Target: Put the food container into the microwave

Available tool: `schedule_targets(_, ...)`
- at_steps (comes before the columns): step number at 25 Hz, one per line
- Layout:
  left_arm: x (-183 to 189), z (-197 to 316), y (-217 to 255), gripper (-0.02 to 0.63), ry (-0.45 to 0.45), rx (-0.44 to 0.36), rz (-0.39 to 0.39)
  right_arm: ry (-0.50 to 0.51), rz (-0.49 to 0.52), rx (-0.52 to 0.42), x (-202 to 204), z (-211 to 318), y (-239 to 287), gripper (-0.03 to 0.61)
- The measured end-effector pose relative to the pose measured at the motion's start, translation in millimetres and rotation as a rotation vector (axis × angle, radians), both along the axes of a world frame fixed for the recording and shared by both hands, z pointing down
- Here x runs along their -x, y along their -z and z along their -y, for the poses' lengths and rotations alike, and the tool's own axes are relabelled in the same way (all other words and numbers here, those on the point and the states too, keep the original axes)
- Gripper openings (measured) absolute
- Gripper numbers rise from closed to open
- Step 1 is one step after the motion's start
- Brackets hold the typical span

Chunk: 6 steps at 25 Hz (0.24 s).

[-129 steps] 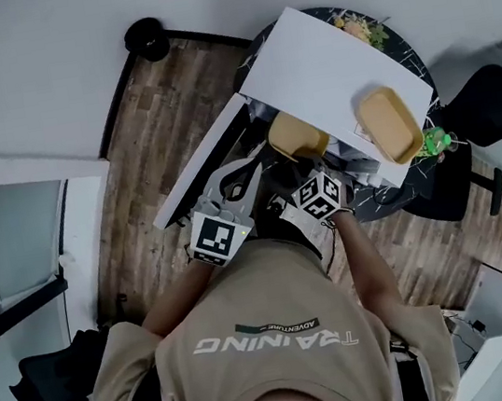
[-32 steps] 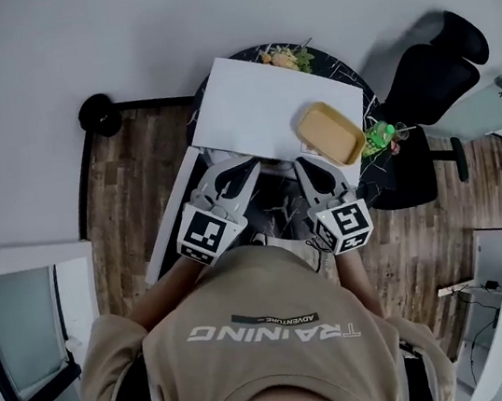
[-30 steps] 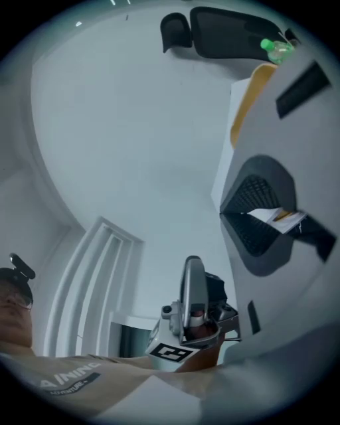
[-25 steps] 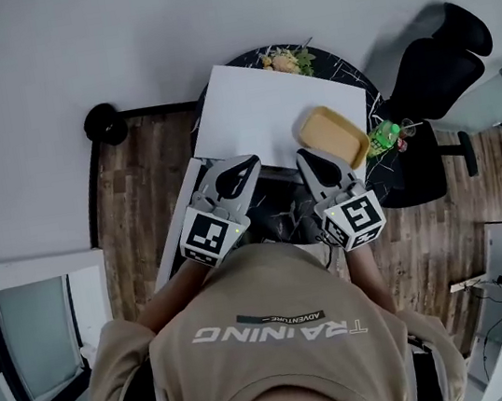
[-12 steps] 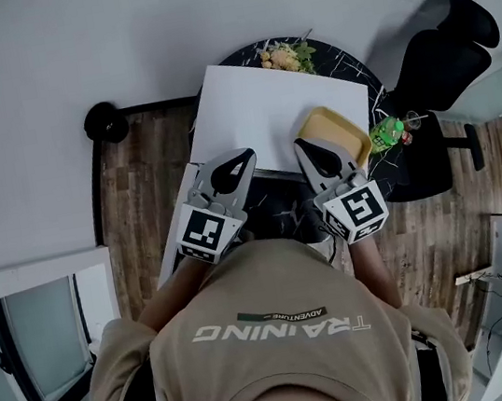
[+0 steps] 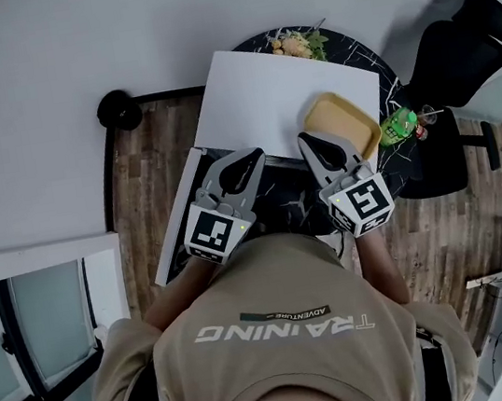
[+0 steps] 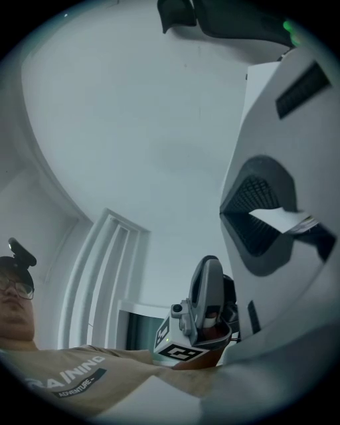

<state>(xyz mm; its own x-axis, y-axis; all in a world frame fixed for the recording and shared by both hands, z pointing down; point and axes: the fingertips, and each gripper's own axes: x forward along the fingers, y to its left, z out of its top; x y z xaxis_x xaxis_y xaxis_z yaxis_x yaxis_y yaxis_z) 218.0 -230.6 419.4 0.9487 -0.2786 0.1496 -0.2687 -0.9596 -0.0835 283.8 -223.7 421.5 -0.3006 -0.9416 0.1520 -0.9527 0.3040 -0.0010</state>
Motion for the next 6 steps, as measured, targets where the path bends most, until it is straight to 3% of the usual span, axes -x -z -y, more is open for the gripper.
schedule_targets(6,6.0,-9.8,1.4,-0.01,0.073,0.025,-0.013,0.011,-0.022,-0.009,-6.5,-6.0,-8.0,0.009)
